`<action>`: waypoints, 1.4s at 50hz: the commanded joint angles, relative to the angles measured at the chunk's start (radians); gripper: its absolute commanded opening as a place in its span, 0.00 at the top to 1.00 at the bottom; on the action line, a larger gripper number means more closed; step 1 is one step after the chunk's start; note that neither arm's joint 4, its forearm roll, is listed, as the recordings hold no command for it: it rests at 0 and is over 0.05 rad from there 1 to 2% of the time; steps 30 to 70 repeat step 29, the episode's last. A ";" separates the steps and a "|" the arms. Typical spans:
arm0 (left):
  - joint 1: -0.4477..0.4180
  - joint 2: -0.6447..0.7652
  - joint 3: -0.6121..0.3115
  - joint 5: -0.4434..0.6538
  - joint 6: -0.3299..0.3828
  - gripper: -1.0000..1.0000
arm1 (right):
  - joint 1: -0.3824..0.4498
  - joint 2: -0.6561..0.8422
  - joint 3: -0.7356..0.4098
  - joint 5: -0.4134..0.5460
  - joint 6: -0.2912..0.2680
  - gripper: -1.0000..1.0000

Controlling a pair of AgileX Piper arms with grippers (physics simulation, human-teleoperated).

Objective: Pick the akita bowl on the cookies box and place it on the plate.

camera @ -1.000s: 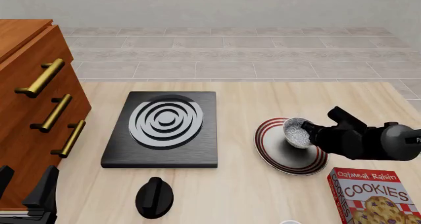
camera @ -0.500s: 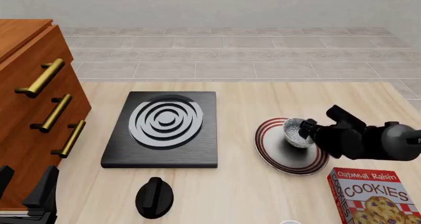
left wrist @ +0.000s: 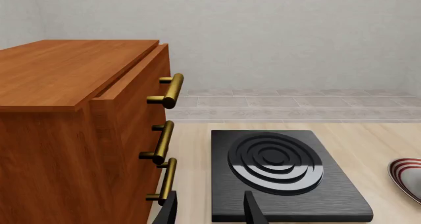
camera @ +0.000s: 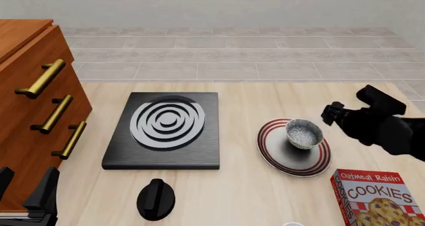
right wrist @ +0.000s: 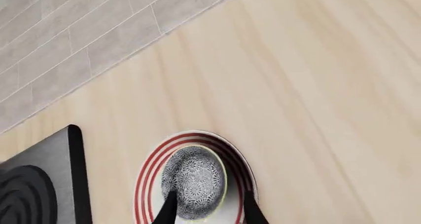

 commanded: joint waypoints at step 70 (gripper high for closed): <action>0.000 0.000 0.000 0.000 0.000 0.00 | -0.027 -0.812 -0.119 0.525 -0.203 0.00</action>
